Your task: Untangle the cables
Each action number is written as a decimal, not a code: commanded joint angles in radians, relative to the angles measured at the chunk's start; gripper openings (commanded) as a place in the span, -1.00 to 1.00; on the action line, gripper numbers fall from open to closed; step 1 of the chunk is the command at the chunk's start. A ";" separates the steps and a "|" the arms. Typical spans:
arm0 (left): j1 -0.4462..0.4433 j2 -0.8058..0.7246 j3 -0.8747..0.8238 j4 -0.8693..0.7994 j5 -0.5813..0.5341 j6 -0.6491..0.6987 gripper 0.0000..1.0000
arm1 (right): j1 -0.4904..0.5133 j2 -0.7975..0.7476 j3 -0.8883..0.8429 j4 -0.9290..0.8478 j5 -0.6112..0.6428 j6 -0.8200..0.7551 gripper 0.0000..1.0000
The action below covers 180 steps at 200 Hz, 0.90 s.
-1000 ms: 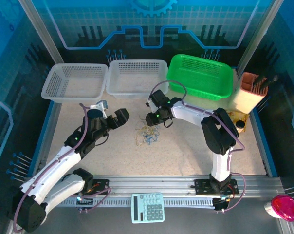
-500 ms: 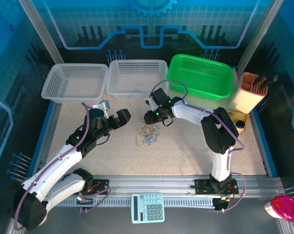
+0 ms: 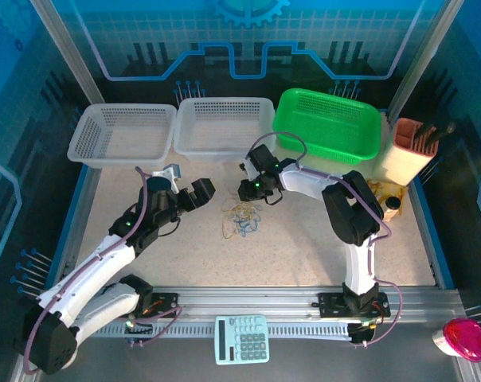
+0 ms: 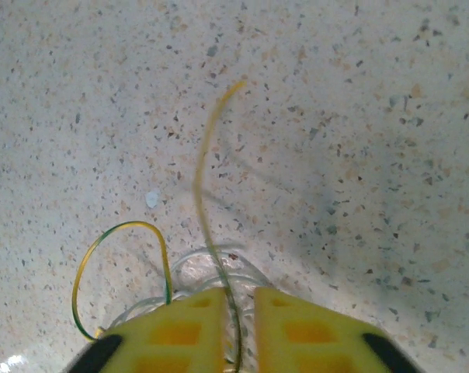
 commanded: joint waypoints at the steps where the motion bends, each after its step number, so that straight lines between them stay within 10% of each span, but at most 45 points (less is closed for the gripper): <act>1: 0.006 0.009 -0.017 0.039 0.026 -0.016 0.98 | -0.016 -0.077 -0.016 0.019 -0.034 0.004 -1.00; 180: 0.006 0.108 0.081 0.173 0.074 -0.194 0.95 | 0.000 -0.483 -0.361 0.488 -0.221 -0.045 -1.00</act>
